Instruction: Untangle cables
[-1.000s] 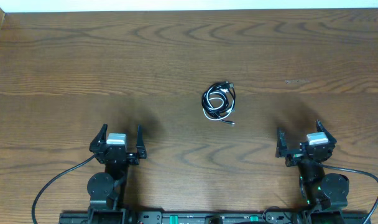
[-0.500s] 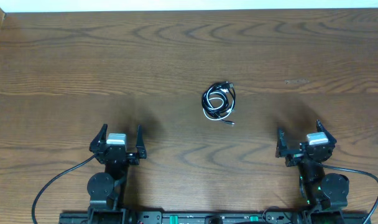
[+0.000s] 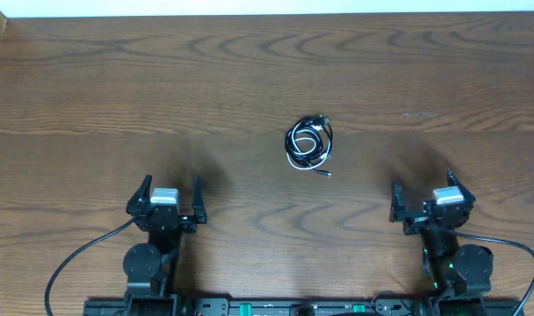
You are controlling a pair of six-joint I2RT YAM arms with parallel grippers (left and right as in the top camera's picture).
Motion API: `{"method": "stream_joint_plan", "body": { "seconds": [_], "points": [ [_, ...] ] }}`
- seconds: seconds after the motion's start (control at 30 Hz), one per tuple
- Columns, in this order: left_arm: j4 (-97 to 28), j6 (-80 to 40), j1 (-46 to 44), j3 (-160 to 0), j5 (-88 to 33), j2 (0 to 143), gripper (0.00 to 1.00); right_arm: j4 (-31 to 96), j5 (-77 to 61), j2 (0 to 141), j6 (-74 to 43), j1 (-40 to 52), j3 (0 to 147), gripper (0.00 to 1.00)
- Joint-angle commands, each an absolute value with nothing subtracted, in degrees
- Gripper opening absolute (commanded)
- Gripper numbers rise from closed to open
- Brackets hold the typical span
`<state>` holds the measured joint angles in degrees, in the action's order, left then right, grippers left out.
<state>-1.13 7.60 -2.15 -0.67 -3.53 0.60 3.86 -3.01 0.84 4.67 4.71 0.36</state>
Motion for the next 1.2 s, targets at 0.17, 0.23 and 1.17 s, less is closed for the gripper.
{"method": "stream_joint_plan", "body": {
  "seconds": [0.17,0.23,1.17],
  "points": [
    [-3.77,8.38,-2.42,-0.23,-4.34,0.71,0.93,4.12,-2.63,0.75,5.63,4.32,0.32,0.99],
    [-3.79,8.34,-2.44,-0.23,-3.97,0.71,0.93,4.19,-1.87,0.75,5.67,4.32,0.32,0.99],
    [-3.86,0.27,-2.44,-9.63,-2.33,20.16,0.93,2.33,1.85,1.63,-0.8,4.32,0.45,0.99]
  ]
}}
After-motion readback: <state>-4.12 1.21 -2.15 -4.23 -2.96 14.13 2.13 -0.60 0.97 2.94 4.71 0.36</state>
